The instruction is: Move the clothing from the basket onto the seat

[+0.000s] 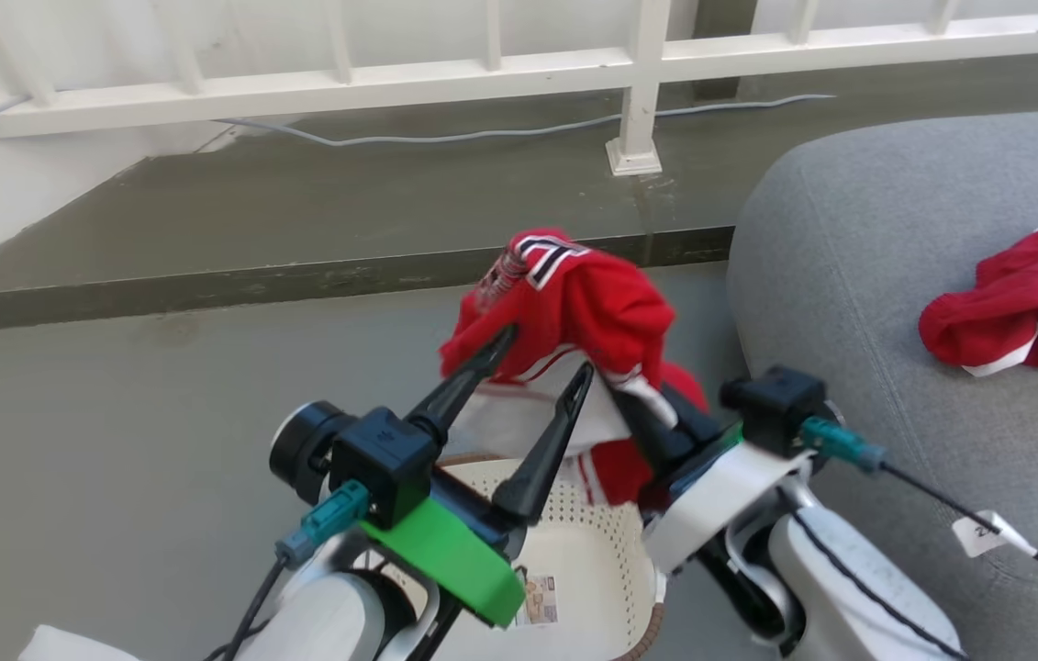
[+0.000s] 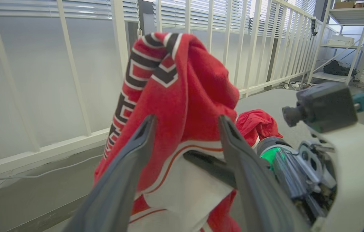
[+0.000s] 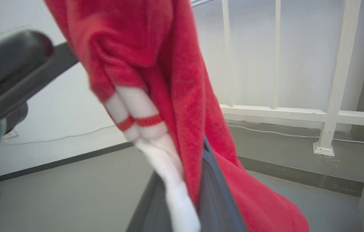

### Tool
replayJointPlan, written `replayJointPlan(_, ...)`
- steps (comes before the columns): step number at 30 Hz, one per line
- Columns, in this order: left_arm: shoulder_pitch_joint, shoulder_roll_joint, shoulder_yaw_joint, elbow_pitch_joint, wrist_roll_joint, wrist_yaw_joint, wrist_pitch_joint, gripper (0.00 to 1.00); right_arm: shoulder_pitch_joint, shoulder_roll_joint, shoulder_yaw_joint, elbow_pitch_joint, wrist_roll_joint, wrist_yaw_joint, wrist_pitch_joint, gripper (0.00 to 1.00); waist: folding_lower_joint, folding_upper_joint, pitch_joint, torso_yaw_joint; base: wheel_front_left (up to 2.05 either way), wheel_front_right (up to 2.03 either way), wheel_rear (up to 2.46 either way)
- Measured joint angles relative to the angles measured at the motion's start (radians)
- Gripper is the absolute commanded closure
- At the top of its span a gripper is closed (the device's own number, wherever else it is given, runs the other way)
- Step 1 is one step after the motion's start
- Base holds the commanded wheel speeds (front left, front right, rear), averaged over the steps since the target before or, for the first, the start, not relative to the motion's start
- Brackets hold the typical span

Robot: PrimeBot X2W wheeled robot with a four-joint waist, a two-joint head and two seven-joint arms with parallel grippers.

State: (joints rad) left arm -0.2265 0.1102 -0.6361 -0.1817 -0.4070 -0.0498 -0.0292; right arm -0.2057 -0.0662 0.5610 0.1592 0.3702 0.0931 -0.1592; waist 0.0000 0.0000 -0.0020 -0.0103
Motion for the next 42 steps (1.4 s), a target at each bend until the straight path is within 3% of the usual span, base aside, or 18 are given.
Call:
replayJointPlan(11, 0.022, 0.035, -0.085, -0.020, 0.026, -0.022, 0.036, 0.00, -0.057, -0.058, -0.146, 0.015, 0.000, -0.079, -0.027, 1.00, 0.0000, 0.0000, 0.031, -0.059, 0.00, 0.00, 0.00)
replayJointPlan(23, 0.023, 0.067, -0.121, -0.043, 0.077, -0.034, 0.068, 0.00, -0.057, -0.089, -0.255, 0.053, 0.034, -0.137, -0.048, 1.00, 0.0000, 0.0000, 0.104, -0.146, 0.00, 0.00, 0.00)
replayJointPlan(30, 0.020, 0.083, -0.121, -0.061, 0.114, -0.036, 0.088, 0.00, -0.057, -0.090, -0.306, 0.074, 0.061, -0.157, -0.061, 1.00, 0.0000, 0.0000, 0.165, -0.205, 0.00, 0.00, 0.00)
replayJointPlan(42, -0.020, 0.108, -0.117, -0.086, 0.130, -0.039, 0.118, 0.00, -0.108, -0.075, -0.363, 0.086, 0.076, -0.158, -0.079, 1.00, 0.0000, 0.0000, 0.260, -0.307, 0.00, 0.00, 0.00)
